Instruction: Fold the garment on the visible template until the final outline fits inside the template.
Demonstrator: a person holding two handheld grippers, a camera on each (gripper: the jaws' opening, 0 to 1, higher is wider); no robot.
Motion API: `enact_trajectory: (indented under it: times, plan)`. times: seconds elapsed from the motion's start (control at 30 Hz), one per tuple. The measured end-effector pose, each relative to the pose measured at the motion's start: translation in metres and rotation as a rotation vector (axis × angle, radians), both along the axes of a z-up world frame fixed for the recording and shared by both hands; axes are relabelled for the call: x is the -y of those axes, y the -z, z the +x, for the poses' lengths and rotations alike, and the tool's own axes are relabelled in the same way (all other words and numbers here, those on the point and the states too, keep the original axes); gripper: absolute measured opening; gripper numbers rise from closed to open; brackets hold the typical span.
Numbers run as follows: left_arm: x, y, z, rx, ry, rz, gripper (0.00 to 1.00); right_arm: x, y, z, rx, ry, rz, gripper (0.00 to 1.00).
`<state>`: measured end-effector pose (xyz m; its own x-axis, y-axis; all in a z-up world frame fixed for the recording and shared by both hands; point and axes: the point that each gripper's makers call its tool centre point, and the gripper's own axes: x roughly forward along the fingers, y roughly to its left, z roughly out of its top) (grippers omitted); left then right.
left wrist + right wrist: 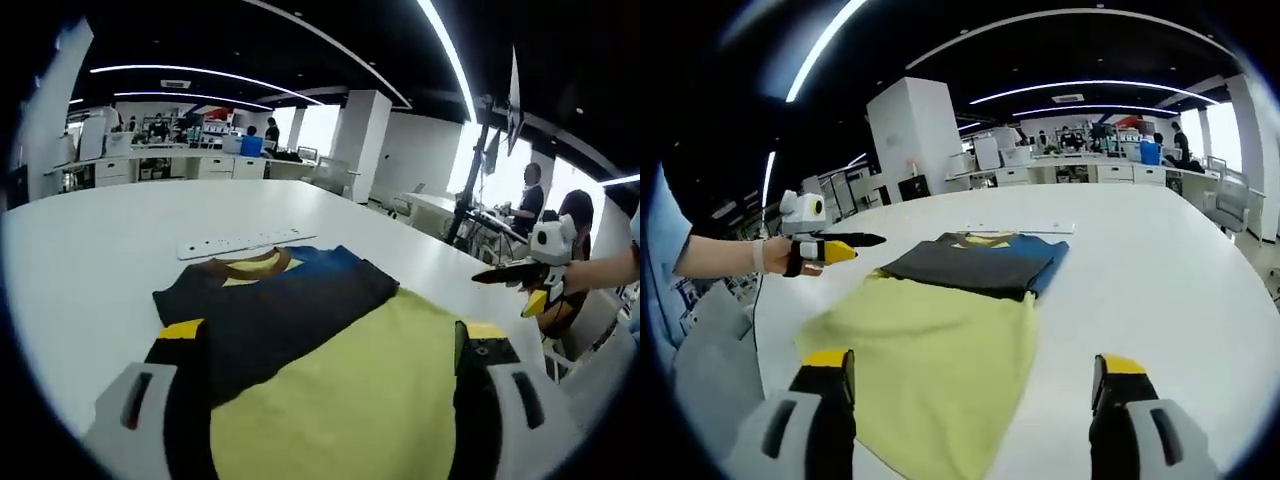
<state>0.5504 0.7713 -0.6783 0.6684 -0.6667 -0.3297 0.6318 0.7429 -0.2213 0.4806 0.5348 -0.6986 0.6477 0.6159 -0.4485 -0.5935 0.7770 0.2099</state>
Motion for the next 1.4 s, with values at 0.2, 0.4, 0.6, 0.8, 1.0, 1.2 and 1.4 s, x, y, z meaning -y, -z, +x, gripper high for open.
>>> enact_trajectory:
  times: [0.2, 0.4, 0.6, 0.8, 1.0, 1.2, 1.4]
  plan:
    - [-0.026, -0.001, -0.028, 0.002, -0.038, 0.012, 0.99, 0.004, -0.004, -0.001, 0.000, -0.004, -0.006, 1.00]
    - [-0.052, 0.004, -0.054, -0.010, -0.079, 0.025, 0.99, 0.007, -0.007, -0.004, -0.008, 0.003, 0.005, 1.00]
    - [-0.073, 0.003, -0.076, -0.027, -0.111, 0.036, 0.97, 0.009, -0.011, -0.008, -0.003, -0.003, -0.001, 1.00]
    - [-0.083, 0.005, -0.094, -0.048, -0.122, 0.034, 0.93, 0.009, -0.013, -0.011, 0.001, -0.009, -0.005, 1.00]
    - [-0.080, 0.013, -0.115, -0.074, -0.078, 0.067, 0.91, 0.012, -0.015, -0.015, 0.006, -0.007, -0.007, 1.00]
    - [-0.083, 0.015, -0.123, -0.093, -0.079, 0.062, 0.86, 0.016, -0.017, -0.022, 0.009, -0.008, -0.009, 1.00]
    - [-0.082, 0.021, -0.132, -0.118, -0.052, 0.068, 0.83, 0.020, -0.011, -0.035, -0.002, -0.022, -0.033, 0.95]
